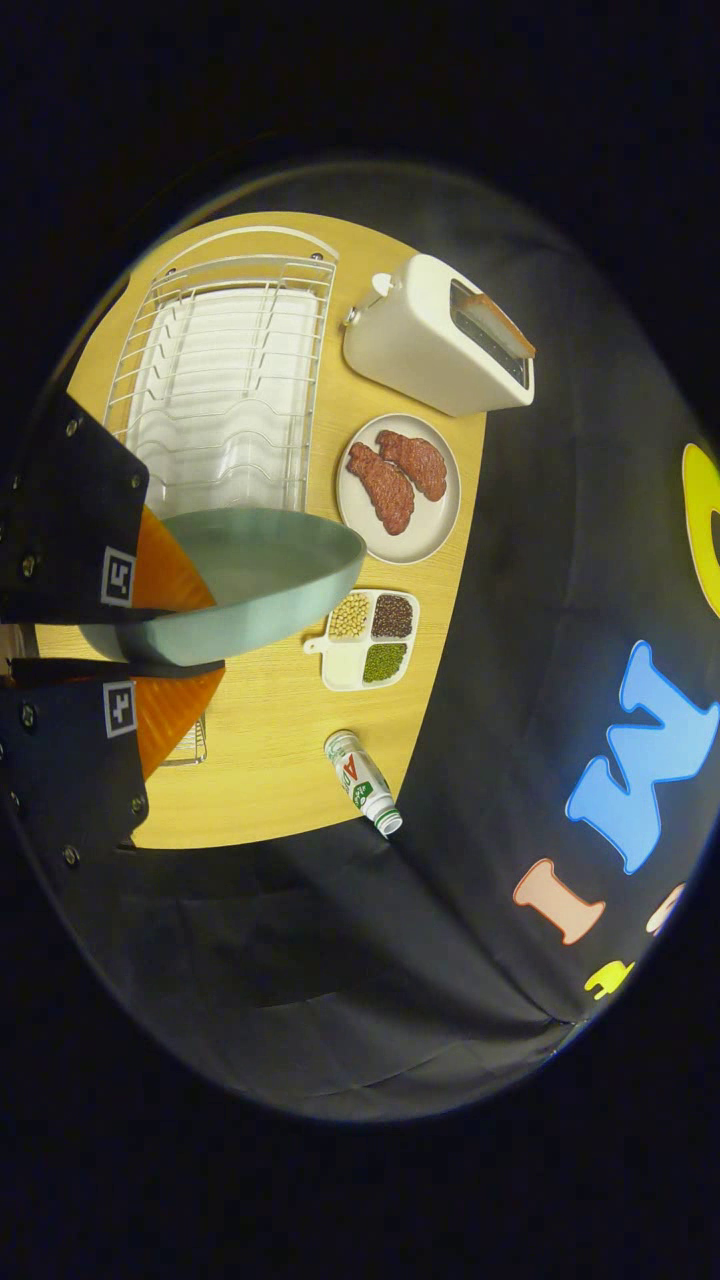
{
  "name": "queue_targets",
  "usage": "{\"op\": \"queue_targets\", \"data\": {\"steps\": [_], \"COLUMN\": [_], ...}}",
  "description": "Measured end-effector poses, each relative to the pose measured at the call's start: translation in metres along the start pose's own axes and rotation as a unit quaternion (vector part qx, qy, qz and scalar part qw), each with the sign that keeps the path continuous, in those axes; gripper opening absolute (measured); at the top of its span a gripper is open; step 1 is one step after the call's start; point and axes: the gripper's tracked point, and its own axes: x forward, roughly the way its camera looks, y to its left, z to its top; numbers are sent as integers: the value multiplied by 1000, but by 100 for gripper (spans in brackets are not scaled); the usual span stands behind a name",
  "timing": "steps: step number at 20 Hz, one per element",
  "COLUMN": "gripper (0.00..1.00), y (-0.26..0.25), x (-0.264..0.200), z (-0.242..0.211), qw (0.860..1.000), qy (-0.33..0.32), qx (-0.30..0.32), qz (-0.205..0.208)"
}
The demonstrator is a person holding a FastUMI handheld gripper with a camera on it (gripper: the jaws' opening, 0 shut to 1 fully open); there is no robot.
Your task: Take the plate from the dish rack, then take the spoon from the basket and place it into the plate.
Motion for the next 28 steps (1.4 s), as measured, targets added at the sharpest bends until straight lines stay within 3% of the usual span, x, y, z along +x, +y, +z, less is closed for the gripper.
{"op": "queue_targets", "data": {"steps": [10,17,28], "gripper": [13,13,13], "y": [-70,-123,-158], "x": [-38,-51,-44], "z": [-39,-84,-168], "qw": [995,982,958], "qy": [11,16,38], "qx": [73,137,156], "qz": [69,129,239]}}
